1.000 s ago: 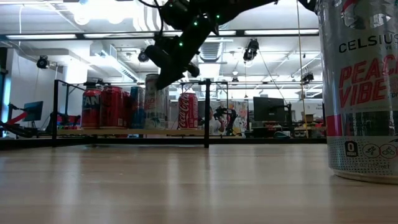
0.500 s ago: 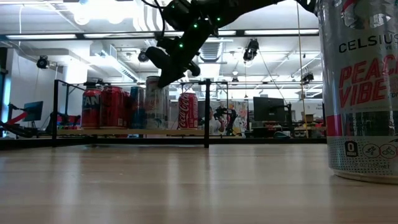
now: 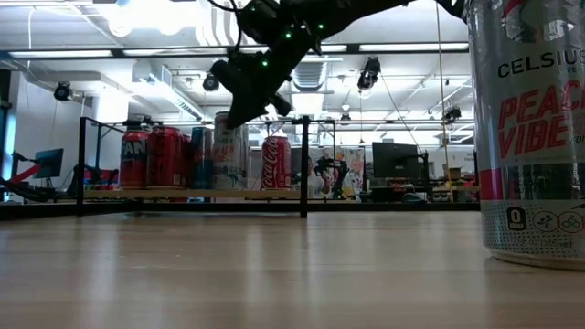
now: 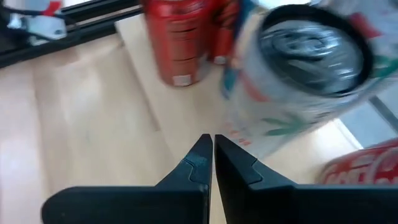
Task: Place canned beverage on shelf
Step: Put the left white pink soda can on the shelf aligned with the other white pink soda can
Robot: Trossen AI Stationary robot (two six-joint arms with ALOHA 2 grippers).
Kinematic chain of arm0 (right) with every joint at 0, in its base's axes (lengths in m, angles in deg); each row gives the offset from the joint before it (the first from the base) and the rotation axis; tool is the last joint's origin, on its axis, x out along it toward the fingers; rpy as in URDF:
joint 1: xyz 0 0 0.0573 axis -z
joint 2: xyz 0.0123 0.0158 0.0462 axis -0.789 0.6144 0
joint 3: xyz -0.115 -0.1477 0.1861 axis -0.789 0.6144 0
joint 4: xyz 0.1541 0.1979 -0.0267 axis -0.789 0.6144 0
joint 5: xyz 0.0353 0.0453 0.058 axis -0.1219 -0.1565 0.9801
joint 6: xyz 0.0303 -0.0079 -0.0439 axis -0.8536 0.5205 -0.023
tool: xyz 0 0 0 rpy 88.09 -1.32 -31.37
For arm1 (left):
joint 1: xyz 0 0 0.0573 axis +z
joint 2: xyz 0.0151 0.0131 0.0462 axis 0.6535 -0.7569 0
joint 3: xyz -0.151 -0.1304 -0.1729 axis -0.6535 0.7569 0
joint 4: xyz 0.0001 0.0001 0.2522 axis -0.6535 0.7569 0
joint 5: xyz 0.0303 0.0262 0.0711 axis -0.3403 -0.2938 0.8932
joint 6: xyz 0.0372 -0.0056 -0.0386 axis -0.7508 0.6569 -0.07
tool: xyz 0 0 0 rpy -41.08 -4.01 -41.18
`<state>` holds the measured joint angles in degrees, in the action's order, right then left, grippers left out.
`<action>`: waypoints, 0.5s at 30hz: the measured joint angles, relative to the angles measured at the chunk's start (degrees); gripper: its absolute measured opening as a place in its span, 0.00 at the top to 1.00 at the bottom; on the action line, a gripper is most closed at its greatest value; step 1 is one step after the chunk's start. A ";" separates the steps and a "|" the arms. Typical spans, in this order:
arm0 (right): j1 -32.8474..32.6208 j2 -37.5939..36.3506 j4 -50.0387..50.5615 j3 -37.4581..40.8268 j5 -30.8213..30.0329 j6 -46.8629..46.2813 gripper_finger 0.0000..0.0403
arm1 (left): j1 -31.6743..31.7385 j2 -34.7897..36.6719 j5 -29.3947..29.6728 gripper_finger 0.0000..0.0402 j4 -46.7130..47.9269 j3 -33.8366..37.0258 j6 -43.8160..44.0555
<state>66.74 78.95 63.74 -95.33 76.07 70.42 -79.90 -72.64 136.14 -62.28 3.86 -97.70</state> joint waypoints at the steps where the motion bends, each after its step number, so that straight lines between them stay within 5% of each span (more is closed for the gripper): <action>1: -0.30 0.00 0.16 0.00 0.22 -0.13 0.98 | -0.02 0.00 0.00 1.00 0.01 0.00 0.00; 15: -0.22 0.07 -7.76 1.37 -0.38 0.17 0.98 | -0.01 0.00 0.00 1.00 0.01 0.02 0.00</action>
<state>66.52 79.02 55.98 -93.96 75.69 70.60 -79.91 -72.64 136.14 -62.28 3.89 -97.70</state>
